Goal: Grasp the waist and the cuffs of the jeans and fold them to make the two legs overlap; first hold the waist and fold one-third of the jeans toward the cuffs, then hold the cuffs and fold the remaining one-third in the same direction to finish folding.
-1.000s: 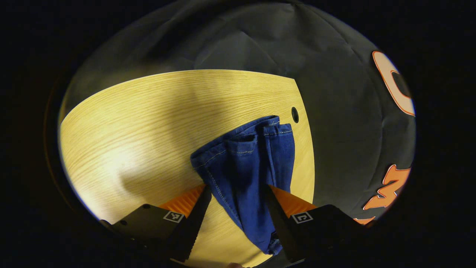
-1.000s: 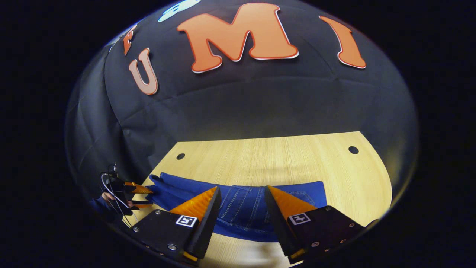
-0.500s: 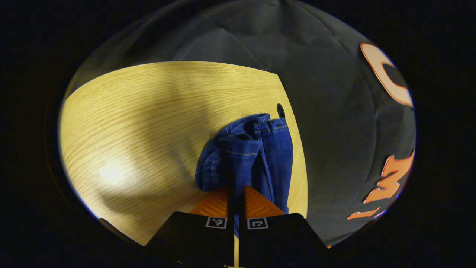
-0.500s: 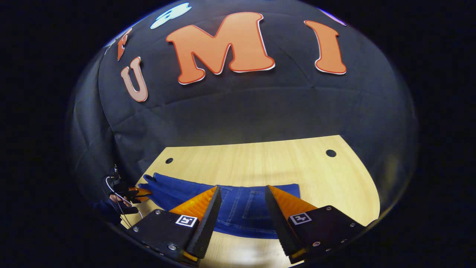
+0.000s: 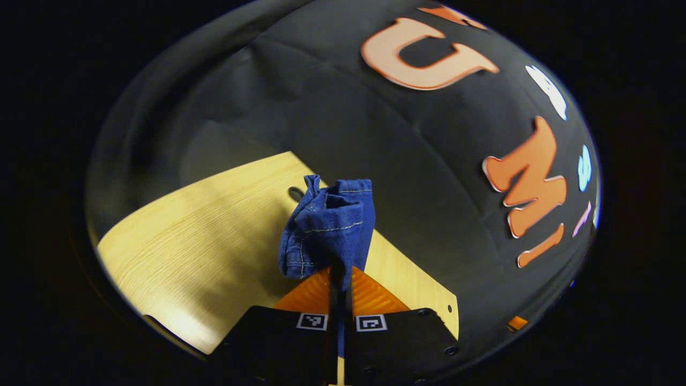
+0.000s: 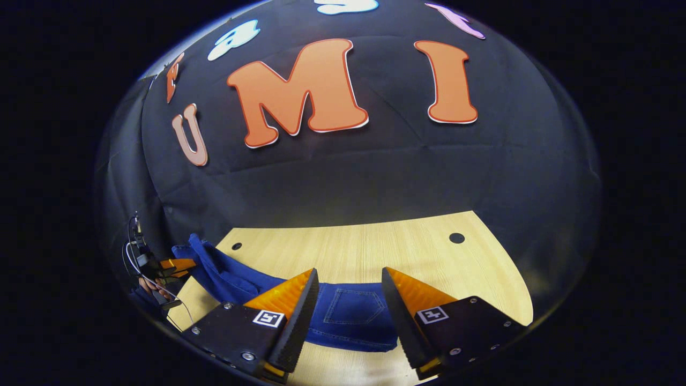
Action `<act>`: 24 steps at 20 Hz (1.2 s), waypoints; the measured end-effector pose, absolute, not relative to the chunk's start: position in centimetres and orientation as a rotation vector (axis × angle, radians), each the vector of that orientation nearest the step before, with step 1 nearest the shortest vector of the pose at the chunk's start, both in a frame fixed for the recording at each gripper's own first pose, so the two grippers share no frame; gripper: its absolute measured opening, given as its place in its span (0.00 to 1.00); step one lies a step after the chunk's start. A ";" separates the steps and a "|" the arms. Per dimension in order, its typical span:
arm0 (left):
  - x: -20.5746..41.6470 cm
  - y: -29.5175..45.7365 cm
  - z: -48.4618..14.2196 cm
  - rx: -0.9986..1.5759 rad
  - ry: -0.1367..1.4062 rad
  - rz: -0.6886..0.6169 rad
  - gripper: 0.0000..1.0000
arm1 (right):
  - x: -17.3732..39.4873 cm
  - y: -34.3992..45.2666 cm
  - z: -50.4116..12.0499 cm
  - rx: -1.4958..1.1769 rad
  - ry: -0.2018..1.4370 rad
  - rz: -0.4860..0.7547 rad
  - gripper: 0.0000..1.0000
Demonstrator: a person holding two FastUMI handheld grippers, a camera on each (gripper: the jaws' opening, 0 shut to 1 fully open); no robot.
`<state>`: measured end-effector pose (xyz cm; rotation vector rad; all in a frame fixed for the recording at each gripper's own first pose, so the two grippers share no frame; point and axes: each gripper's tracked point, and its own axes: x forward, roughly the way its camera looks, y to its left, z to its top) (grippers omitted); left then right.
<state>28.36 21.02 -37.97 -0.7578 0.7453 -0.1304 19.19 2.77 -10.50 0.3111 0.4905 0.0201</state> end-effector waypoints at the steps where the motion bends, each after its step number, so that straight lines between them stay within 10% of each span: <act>1: 28.4 19.6 -36.0 -0.737 0.731 -0.158 0.05 | 19.2 2.4 -10.2 0.312 0.479 0.028 0.75; 6: 28.1 9.1 -28.1 -0.598 0.663 -0.365 0.05 | 18.6 0.5 -8.8 0.294 0.421 0.043 0.68; 8: 27.3 3.7 -26.4 -0.551 0.665 -0.449 0.05 | 18.1 -0.3 -8.7 0.279 0.410 0.048 0.81; 21: 18.6 -18.7 -30.2 -0.254 0.800 -0.714 0.09 | 16.3 -7.1 -9.3 0.290 0.379 -0.005 0.86; 24: 17.9 -18.4 -27.9 -0.197 0.717 -0.772 0.60 | 16.4 -7.9 -8.8 0.260 0.356 -0.019 0.88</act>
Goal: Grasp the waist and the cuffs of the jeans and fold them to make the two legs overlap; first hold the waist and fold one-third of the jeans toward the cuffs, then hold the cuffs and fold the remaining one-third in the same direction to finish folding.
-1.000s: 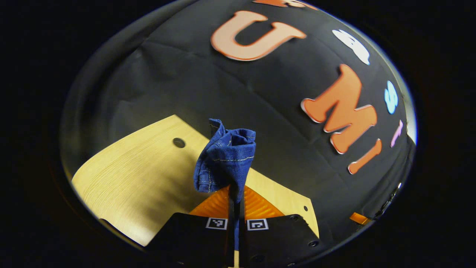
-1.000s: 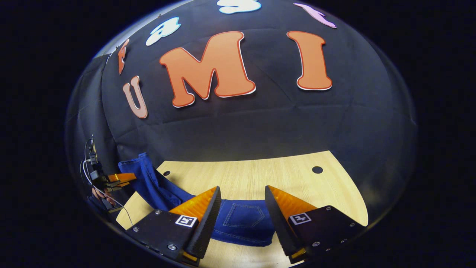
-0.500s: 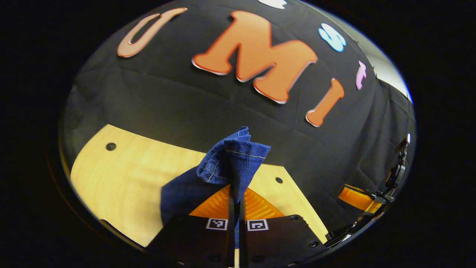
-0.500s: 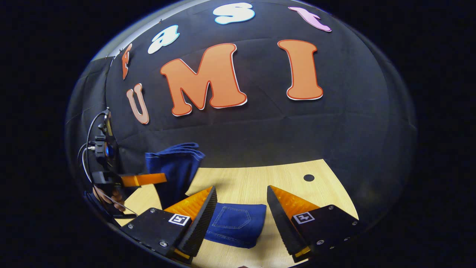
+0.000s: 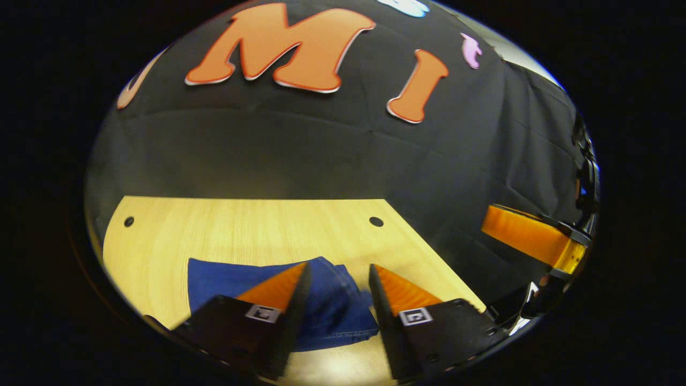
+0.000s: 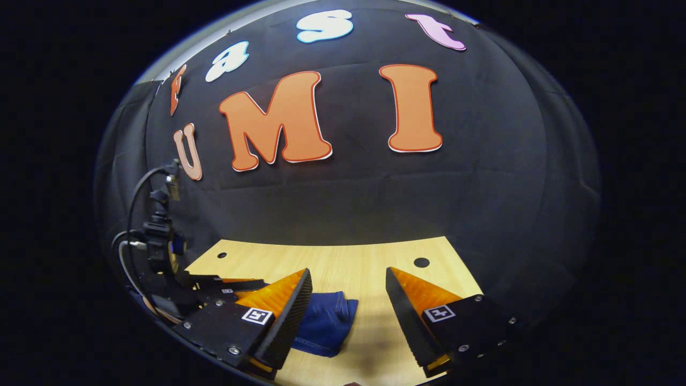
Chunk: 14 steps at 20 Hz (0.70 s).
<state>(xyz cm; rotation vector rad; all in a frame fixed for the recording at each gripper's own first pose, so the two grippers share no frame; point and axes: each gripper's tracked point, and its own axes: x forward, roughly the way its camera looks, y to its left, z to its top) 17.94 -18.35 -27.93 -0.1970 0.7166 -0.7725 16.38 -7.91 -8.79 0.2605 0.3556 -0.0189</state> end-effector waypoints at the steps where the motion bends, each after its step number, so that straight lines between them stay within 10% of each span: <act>1: 18.0 -18.3 -27.0 -0.186 0.677 -0.775 0.77 | 16.5 -8.0 -8.6 0.254 0.348 -0.024 0.88; 14: 21.9 -1.1 -13.9 -0.129 0.168 -0.348 0.97 | 18.4 -3.1 2.6 0.067 -0.006 -0.008 0.94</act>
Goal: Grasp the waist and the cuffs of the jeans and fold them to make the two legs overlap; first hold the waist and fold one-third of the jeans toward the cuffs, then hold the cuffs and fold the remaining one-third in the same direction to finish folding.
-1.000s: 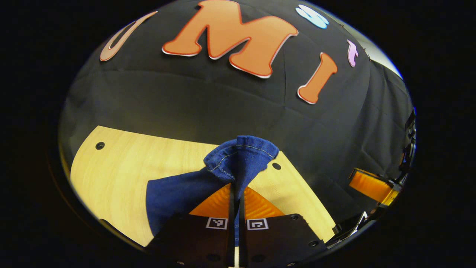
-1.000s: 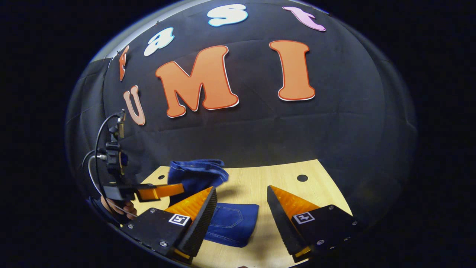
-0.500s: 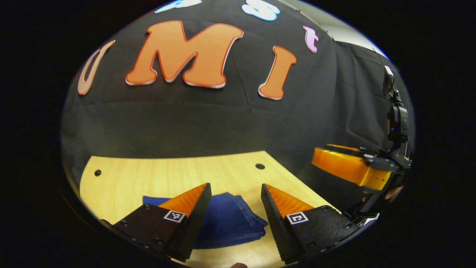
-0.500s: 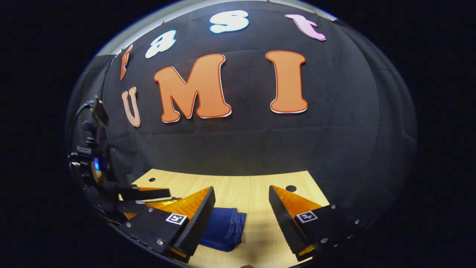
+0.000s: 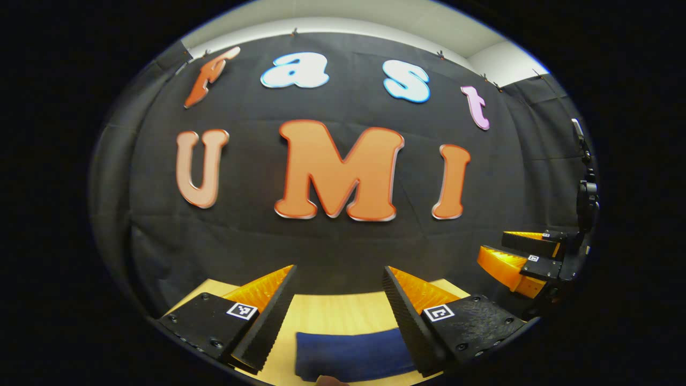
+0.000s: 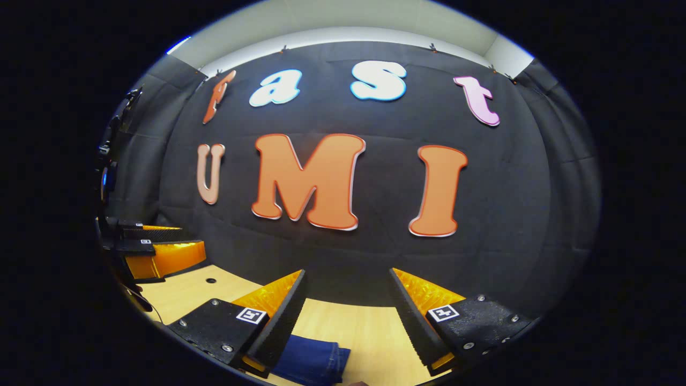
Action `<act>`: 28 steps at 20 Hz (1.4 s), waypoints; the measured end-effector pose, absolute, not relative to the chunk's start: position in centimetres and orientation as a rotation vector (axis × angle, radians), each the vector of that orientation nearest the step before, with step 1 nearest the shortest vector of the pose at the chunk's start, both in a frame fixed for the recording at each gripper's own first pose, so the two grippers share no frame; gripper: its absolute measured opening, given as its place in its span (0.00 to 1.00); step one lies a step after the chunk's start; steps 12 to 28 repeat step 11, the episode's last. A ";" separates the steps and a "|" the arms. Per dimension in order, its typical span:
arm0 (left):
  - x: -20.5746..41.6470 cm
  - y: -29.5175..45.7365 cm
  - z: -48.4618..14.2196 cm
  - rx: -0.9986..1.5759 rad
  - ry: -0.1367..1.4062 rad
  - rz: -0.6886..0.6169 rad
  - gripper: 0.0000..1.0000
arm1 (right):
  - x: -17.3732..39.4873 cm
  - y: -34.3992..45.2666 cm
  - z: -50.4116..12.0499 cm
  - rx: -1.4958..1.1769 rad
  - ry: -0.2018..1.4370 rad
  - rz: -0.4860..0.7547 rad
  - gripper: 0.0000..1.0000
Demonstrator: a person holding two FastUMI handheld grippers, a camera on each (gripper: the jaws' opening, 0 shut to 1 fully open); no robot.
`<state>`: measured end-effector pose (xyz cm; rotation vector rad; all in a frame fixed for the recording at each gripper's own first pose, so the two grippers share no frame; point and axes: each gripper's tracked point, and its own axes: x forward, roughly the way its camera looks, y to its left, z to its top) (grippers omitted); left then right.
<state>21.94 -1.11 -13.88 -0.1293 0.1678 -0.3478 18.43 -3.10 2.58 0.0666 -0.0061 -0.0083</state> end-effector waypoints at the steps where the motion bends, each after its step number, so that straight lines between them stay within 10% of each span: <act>1: 21.7 0.0 -12.7 -0.115 0.145 -0.317 0.96 | 18.5 -2.1 2.7 0.071 -0.009 0.015 0.94; 28: 19.0 6.5 -10.9 -0.057 -0.005 -0.179 0.94 | 17.9 2.3 1.1 0.083 0.010 0.111 0.95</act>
